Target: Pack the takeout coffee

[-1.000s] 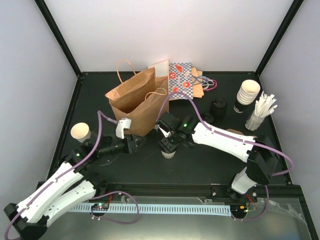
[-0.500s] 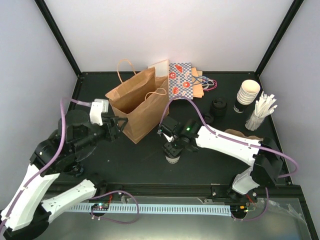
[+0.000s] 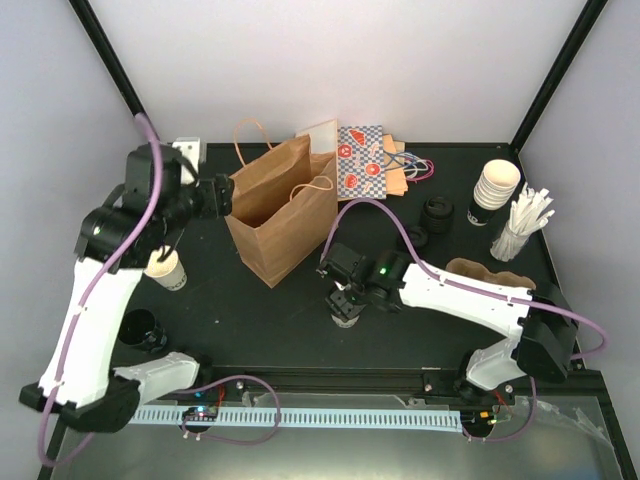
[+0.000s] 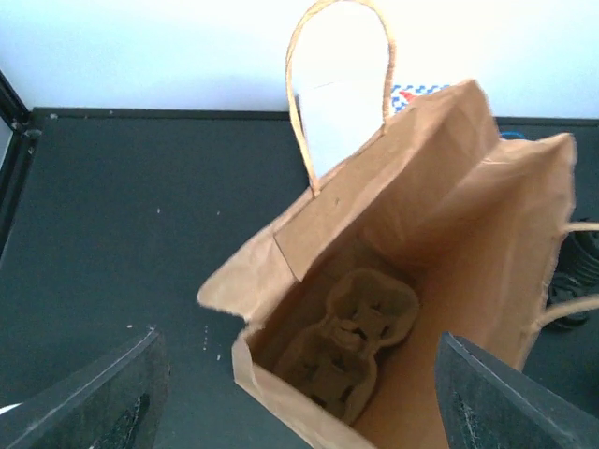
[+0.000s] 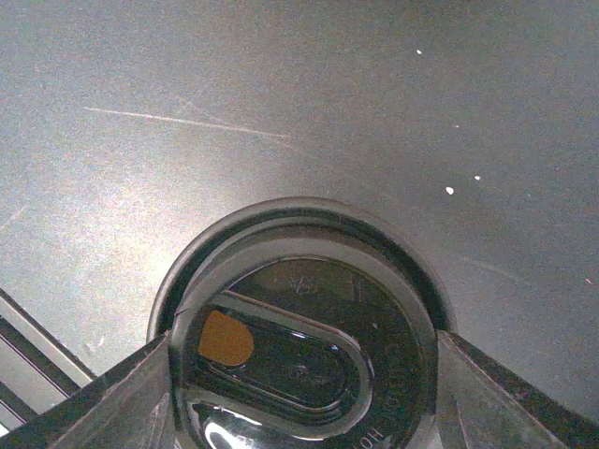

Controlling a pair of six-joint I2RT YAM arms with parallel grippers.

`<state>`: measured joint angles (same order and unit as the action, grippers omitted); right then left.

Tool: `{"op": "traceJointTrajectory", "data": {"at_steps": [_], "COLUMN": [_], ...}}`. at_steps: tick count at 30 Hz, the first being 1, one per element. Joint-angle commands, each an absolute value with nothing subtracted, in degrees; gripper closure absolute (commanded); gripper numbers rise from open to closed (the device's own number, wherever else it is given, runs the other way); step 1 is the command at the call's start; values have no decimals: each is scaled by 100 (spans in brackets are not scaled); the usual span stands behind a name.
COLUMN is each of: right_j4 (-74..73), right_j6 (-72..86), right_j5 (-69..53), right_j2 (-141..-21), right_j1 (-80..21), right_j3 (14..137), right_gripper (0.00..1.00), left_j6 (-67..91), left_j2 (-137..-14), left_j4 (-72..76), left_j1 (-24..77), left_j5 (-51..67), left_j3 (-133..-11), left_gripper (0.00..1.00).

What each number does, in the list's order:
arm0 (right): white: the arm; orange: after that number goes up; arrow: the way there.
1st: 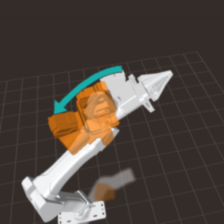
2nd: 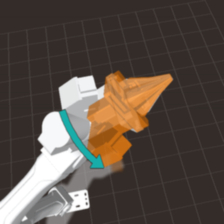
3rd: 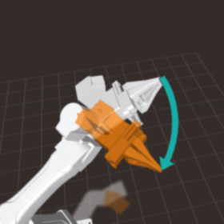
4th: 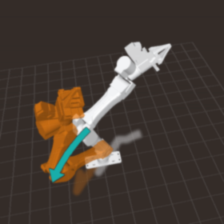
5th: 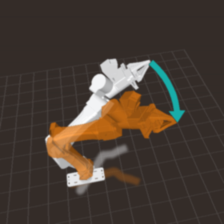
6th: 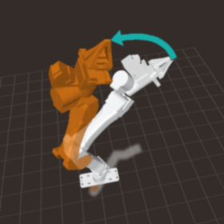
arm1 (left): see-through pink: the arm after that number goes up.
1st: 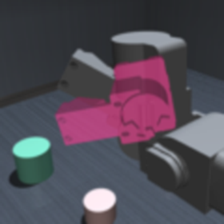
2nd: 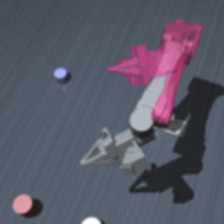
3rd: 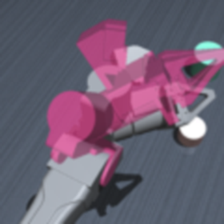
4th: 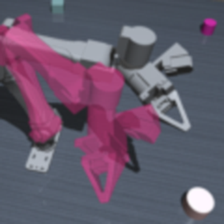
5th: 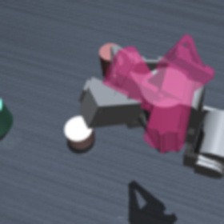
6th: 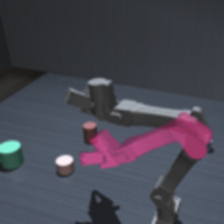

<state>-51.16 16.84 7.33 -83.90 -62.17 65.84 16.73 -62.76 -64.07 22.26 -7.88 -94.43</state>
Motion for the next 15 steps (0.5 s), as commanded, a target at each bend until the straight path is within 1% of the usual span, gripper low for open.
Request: {"op": "traceJointTrajectory", "data": {"at_steps": [1, 4, 9, 15], "right_j4": [-5279, -5368, -5584, -5921], "right_j6": [1782, 1794, 1775, 1759], "right_j5": [653, 578, 518, 466], "right_j2": [-8279, -7976, -7466, -7058], "right_j1": [-6275, -6271, -6269, -6274], "right_j3": [6381, 6481, 6701, 7014], "right_gripper": [38, 38, 38, 38], "left_j6": [873, 701, 131, -251], "left_j2": [-6945, -7389, -8005, -8391], "left_j4": [-6261, -5955, -5721, -5817], "left_j1": [1664, 1473, 1319, 1303], "left_j5": [-79, 45, 895, 460], "left_j3": [-9732, -9611, -9577, -9718], "left_gripper": [20, 20, 21, 25]}}
